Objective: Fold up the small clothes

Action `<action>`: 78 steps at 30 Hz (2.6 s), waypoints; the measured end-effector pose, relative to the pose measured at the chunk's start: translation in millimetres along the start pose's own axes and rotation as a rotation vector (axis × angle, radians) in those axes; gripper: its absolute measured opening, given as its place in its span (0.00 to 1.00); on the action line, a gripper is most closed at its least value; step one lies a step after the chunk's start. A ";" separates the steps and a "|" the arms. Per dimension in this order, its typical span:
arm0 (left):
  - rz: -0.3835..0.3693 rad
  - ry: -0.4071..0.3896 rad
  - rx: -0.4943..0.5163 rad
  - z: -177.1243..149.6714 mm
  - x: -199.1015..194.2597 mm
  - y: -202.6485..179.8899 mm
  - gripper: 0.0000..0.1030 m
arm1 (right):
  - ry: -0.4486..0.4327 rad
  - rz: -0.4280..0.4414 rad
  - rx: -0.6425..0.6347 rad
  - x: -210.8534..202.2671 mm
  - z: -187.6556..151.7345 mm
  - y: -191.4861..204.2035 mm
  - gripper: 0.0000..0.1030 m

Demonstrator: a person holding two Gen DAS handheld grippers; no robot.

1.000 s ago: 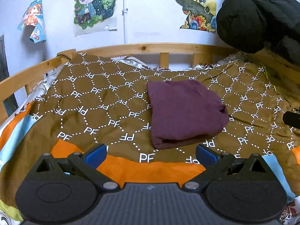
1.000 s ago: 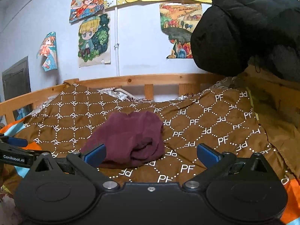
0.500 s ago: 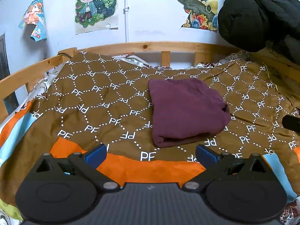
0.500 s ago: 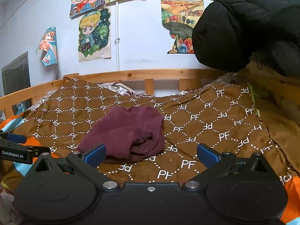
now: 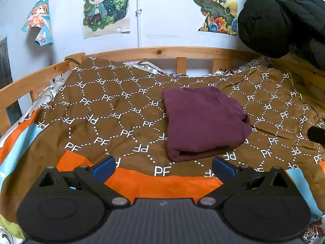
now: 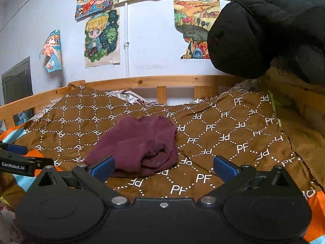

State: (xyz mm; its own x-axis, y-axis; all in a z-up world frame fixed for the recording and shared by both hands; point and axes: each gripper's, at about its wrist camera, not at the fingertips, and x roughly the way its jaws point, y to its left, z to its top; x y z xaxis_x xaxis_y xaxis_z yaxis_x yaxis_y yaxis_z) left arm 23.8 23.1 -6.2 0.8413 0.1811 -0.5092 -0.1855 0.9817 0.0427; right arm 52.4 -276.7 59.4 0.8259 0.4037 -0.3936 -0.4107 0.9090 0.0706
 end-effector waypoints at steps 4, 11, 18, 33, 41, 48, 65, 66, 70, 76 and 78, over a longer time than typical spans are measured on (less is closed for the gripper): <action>0.004 0.003 0.001 0.0 0.3 0.8 1.00 | 0.000 -0.001 0.001 0.0 0.2 0.0 1.00; 0.005 0.000 0.001 0.6 0.1 2.0 1.00 | 0.000 0.000 0.002 -0.1 0.3 -0.6 1.00; 0.006 0.000 0.003 1.0 -0.1 2.0 1.00 | -0.001 -0.001 0.003 0.1 0.6 -2.0 0.99; 0.004 0.001 0.003 0.7 0.1 2.0 1.00 | 0.001 0.000 0.005 0.0 0.6 -2.4 1.00; -0.003 0.008 0.000 -0.7 1.4 3.2 1.00 | 0.002 0.000 0.009 0.1 0.2 -3.4 0.99; 0.000 0.009 0.006 -0.6 1.6 2.7 1.00 | 0.002 -0.008 0.020 0.6 -1.3 -3.0 0.99; -0.005 0.014 0.001 -0.6 1.3 4.5 1.00 | 0.003 -0.009 0.023 -0.1 -1.3 -2.5 0.99; -0.005 0.014 0.000 -0.7 1.4 4.4 1.00 | 0.003 -0.008 0.023 0.0 -1.3 -2.7 0.99; -0.004 0.016 -0.001 -0.3 1.3 3.6 1.00 | 0.004 -0.007 0.023 0.3 -1.0 -3.2 1.00; 0.009 0.035 -0.017 0.3 2.6 5.8 1.00 | 0.004 -0.008 0.023 -0.1 -1.1 -2.8 1.00; 0.006 0.040 -0.020 -0.1 2.6 6.8 1.00 | 0.004 -0.008 0.023 0.1 -0.9 -3.1 0.99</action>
State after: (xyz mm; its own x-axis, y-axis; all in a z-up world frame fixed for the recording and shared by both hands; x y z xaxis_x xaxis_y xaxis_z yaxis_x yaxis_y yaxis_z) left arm 24.7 30.3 -7.4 0.8193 0.1841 -0.5430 -0.2011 0.9792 0.0286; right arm 53.4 -279.5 58.3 0.8274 0.3963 -0.3979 -0.3951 0.9143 0.0890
